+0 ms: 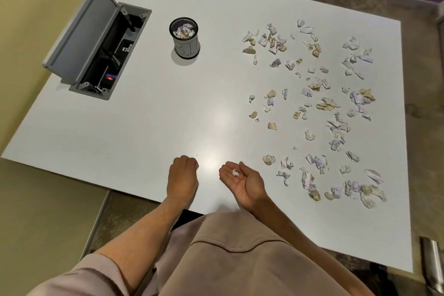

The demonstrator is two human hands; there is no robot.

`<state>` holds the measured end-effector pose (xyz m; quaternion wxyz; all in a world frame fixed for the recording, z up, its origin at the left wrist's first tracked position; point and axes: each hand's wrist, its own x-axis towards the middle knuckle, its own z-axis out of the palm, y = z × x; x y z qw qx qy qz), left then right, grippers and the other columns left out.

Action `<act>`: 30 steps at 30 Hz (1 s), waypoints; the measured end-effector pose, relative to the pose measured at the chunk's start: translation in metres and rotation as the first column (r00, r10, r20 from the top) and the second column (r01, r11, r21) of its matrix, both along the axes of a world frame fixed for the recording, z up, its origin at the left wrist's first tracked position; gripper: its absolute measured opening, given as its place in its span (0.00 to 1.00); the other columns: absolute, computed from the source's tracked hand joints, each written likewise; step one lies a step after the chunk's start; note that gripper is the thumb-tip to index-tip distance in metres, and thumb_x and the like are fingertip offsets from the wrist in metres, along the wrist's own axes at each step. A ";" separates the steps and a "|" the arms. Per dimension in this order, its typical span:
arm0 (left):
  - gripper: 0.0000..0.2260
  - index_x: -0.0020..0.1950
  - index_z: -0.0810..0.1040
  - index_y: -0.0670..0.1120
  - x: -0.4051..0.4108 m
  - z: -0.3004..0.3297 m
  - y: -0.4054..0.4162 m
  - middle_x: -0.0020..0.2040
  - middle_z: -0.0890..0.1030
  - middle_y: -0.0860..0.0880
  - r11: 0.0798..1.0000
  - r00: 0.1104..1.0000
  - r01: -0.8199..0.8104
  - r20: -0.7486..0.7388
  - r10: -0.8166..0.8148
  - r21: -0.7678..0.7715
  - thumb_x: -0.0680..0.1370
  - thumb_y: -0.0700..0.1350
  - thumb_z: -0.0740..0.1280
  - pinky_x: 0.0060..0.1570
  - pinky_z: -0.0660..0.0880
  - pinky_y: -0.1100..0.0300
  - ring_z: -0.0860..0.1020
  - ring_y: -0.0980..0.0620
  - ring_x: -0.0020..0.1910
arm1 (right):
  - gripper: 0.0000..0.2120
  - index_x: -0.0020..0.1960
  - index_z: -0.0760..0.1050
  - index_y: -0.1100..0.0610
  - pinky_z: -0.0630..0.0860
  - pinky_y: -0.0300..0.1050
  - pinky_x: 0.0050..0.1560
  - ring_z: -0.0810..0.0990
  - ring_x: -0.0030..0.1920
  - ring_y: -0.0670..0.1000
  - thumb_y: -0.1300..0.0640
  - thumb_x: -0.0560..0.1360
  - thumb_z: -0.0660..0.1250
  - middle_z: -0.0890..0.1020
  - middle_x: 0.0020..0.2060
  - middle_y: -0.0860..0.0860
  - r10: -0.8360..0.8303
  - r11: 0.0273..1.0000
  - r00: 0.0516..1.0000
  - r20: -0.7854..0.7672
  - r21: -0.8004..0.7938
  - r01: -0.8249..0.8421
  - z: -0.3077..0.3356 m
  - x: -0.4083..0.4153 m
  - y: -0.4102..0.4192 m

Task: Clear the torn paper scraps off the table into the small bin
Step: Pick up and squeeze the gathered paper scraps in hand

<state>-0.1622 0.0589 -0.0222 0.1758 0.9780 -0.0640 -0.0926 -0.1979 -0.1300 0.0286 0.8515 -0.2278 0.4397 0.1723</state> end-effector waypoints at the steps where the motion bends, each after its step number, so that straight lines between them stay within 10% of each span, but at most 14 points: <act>1: 0.08 0.40 0.77 0.45 0.000 0.003 -0.003 0.38 0.78 0.48 0.997 0.999 -0.036 -0.020 0.035 -0.065 0.72 0.32 0.68 0.35 0.73 0.51 0.75 0.45 0.38 | 0.16 0.56 0.76 0.70 0.80 0.54 0.54 0.83 0.52 0.62 0.57 0.82 0.58 0.84 0.48 0.64 -0.003 1.000 1.000 0.002 0.004 0.003 0.000 0.002 0.000; 8: 0.09 0.45 0.78 0.48 0.009 0.048 -0.038 0.43 0.78 0.54 0.872 0.995 0.064 -0.035 -0.093 -0.485 0.79 0.46 0.59 0.50 0.68 0.62 0.73 0.53 0.46 | 0.15 0.54 0.75 0.72 0.77 0.57 0.60 0.81 0.54 0.62 0.58 0.81 0.59 0.81 0.52 0.66 -0.079 0.996 0.997 0.014 0.048 0.078 -0.003 0.019 0.008; 14: 0.11 0.48 0.78 0.55 0.025 0.063 -0.046 0.43 0.78 0.61 0.836 0.980 0.196 0.081 -0.180 -0.513 0.79 0.40 0.61 0.52 0.68 0.61 0.72 0.59 0.46 | 0.15 0.48 0.79 0.70 0.80 0.46 0.40 0.81 0.44 0.57 0.60 0.81 0.59 0.81 0.47 0.62 -0.171 0.977 0.985 0.014 0.135 0.168 0.002 0.041 0.019; 17: 0.15 0.52 0.83 0.54 0.036 0.063 -0.038 0.46 0.81 0.59 0.834 0.984 0.172 0.047 -0.173 -0.524 0.77 0.38 0.62 0.54 0.68 0.63 0.74 0.57 0.50 | 0.20 0.40 0.82 0.67 0.80 0.48 0.47 0.83 0.45 0.56 0.59 0.81 0.58 0.83 0.43 0.60 -0.150 0.985 0.987 0.052 0.094 0.145 0.007 0.049 0.024; 22: 0.06 0.46 0.85 0.51 0.062 0.070 -0.028 0.47 0.81 0.57 0.821 0.998 0.037 -0.024 -0.061 -0.570 0.74 0.47 0.68 0.55 0.72 0.61 0.74 0.58 0.53 | 0.15 0.55 0.77 0.70 0.72 0.55 0.65 0.79 0.57 0.61 0.58 0.81 0.59 0.80 0.55 0.65 -0.101 0.994 0.992 0.077 0.042 0.098 0.017 0.070 0.026; 30: 0.11 0.51 0.85 0.49 0.109 0.073 -0.028 0.52 0.81 0.56 0.803 0.997 0.049 -0.022 -0.077 -0.594 0.76 0.53 0.67 0.58 0.71 0.62 0.74 0.58 0.57 | 0.18 0.50 0.81 0.70 0.79 0.51 0.57 0.83 0.53 0.58 0.58 0.81 0.57 0.82 0.52 0.63 -0.180 0.982 0.976 0.124 0.072 0.172 0.031 0.107 0.031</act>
